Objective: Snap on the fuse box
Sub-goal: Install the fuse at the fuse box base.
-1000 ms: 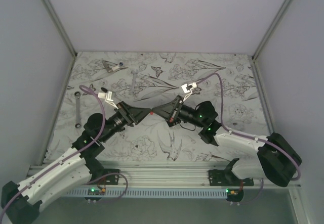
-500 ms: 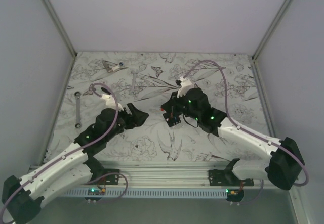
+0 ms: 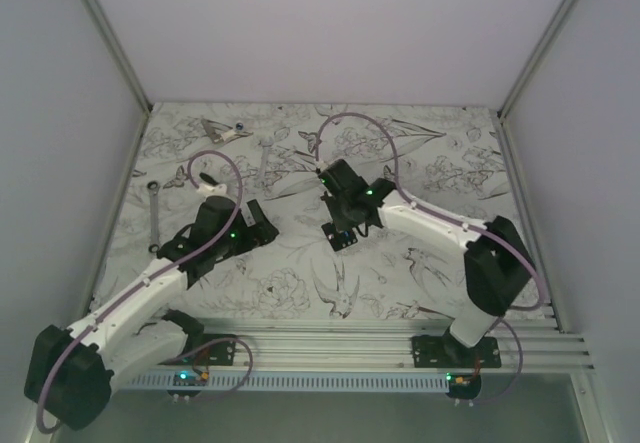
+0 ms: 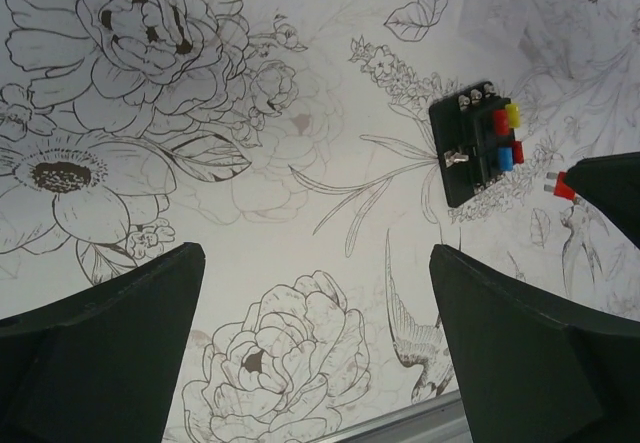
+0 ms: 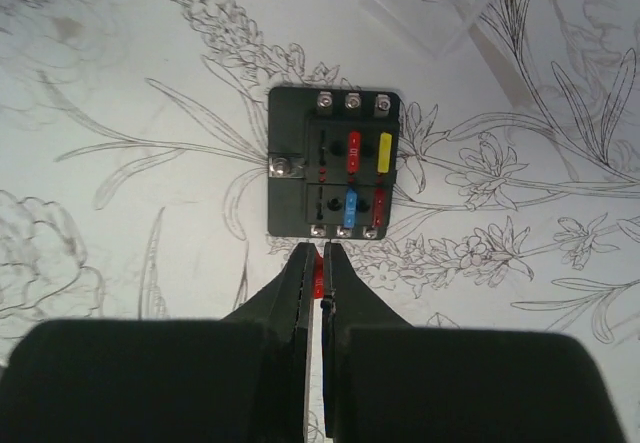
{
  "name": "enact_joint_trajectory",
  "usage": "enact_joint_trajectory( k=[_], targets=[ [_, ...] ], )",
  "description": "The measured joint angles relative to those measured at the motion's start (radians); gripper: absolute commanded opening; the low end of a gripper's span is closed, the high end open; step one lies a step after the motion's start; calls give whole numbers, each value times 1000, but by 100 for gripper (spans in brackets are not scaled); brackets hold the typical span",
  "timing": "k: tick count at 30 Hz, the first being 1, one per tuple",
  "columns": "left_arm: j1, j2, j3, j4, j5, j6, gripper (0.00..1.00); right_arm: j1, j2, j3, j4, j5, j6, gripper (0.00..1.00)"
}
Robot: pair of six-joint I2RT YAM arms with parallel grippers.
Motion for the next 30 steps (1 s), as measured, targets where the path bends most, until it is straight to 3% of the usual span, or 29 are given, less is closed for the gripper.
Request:
enact_joint_trajectory(
  k=[6, 17, 30],
  targets=[
    [43, 34, 0, -6, 66, 2, 99, 1, 142, 118, -122, 58, -41, 0],
    [73, 40, 0, -48, 92, 6, 100, 22, 310, 281, -198, 109, -67, 0],
    [75, 41, 1, -67, 86, 22, 100, 37, 402, 375, -249, 161, -47, 0]
  ],
)
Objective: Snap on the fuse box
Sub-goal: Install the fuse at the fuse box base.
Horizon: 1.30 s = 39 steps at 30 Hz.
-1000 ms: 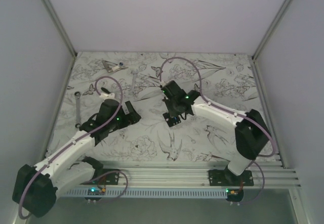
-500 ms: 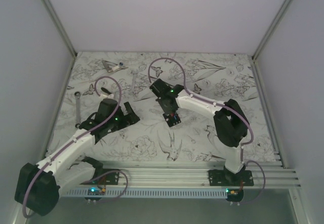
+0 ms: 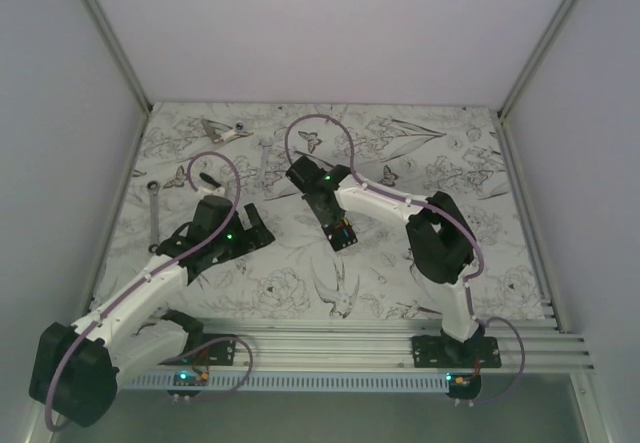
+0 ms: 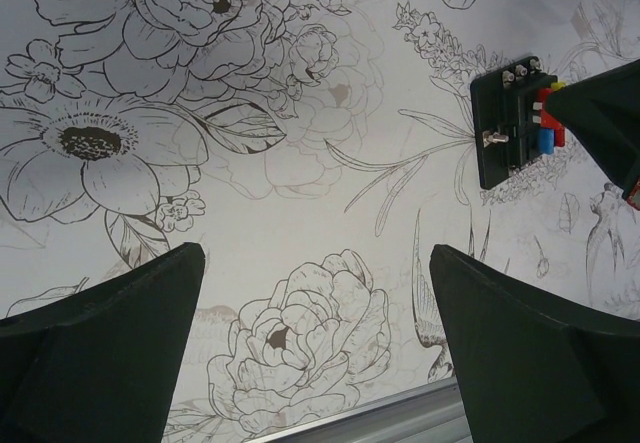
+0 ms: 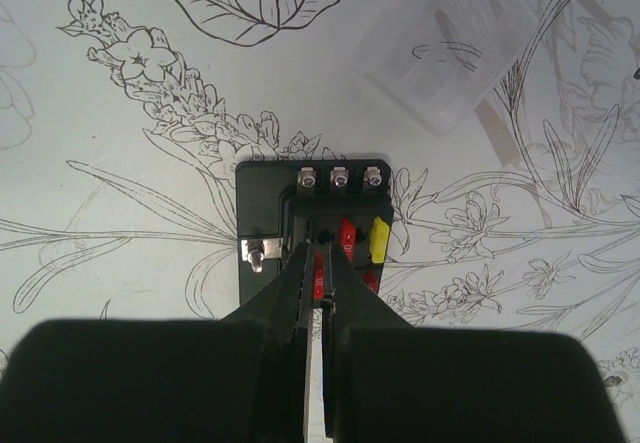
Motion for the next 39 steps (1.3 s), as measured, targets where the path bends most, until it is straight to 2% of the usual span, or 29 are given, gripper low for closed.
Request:
enact_joint_trajectory(
  k=[39],
  targets=[
    [5, 0, 15, -10, 4, 0, 100, 24, 50, 19, -13, 82, 87, 0]
  ],
)
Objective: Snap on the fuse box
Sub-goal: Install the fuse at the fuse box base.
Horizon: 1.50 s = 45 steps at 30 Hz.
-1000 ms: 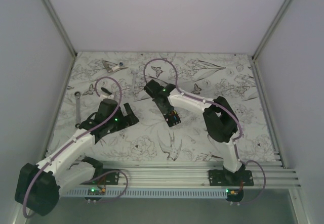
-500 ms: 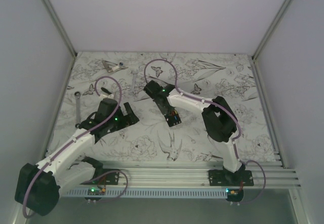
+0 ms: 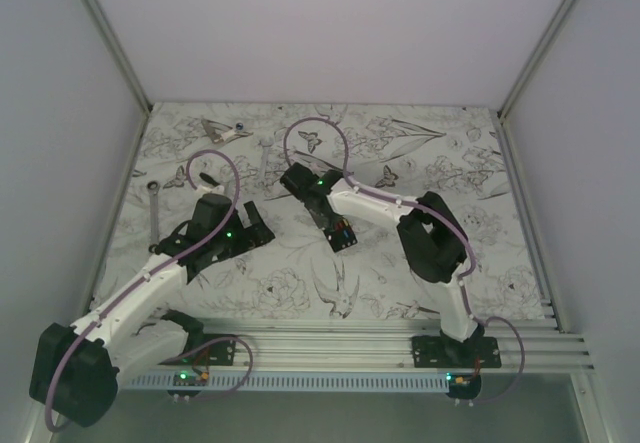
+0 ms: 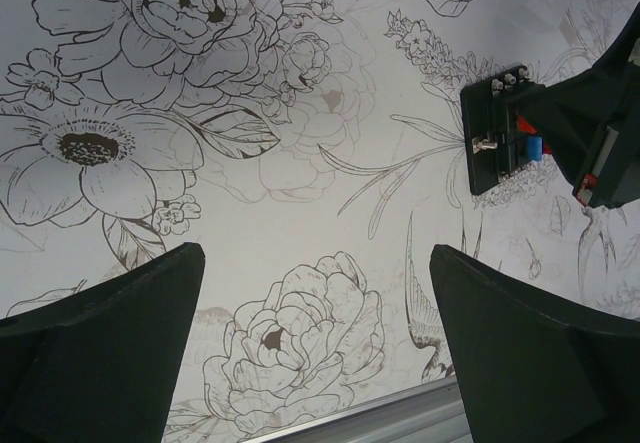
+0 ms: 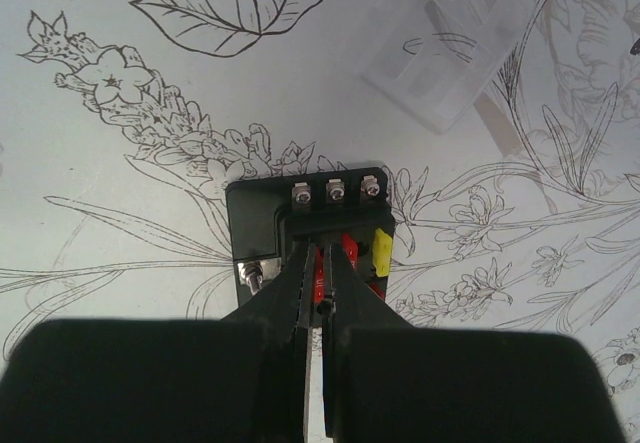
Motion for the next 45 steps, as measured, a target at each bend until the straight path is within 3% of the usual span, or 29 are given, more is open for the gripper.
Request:
enact_joint_trajectory(
  k=[19, 24, 28, 45],
  targets=[
    [0, 6, 5, 0, 9, -14, 100, 31, -72, -114, 87, 19, 23, 1],
    [0, 6, 5, 0, 19, -22, 100, 31, -75, -118, 92, 17, 27, 19],
    [0, 6, 5, 0, 24, -24, 100, 31, -76, -127, 100, -2, 32, 27],
    [0, 6, 5, 0, 27, -24, 100, 31, -131, -152, 116, -24, 32, 28]
  ],
)
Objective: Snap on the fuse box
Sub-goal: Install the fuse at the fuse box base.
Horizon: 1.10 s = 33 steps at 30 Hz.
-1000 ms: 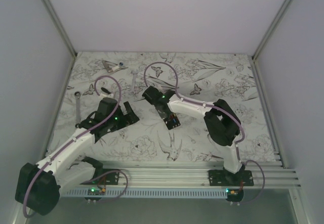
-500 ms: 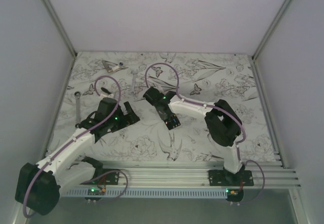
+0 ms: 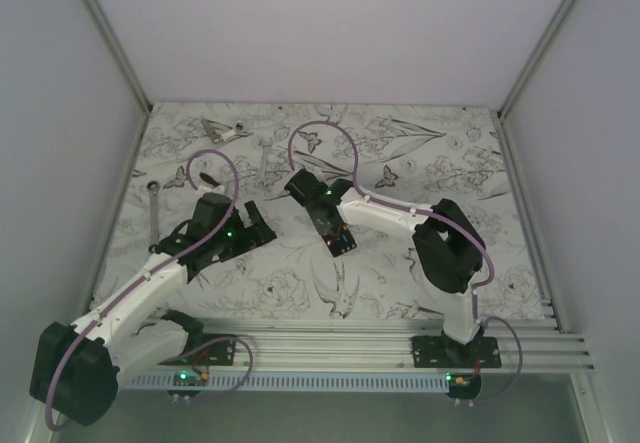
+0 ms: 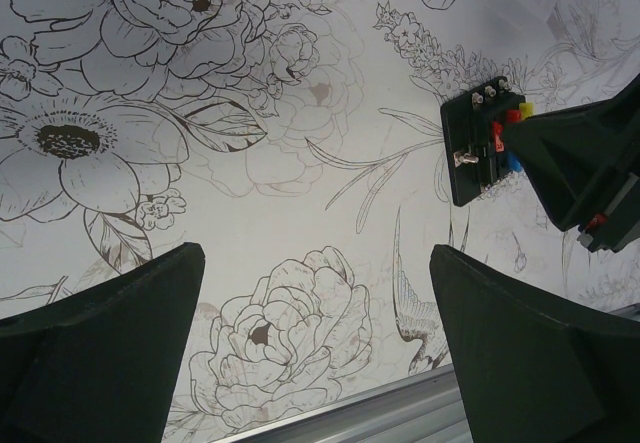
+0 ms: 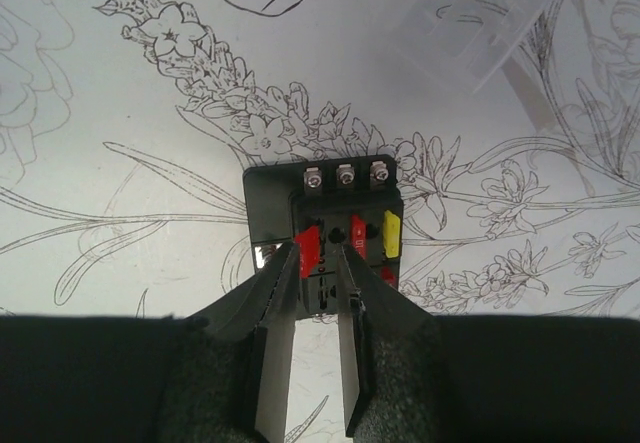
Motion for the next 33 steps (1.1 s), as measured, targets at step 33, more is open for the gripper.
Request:
enact_joint_trajectory(
  k=[33],
  targets=[
    [0, 0, 0, 0, 4, 0, 100, 2, 32, -5, 4, -16, -1, 4]
  ],
)
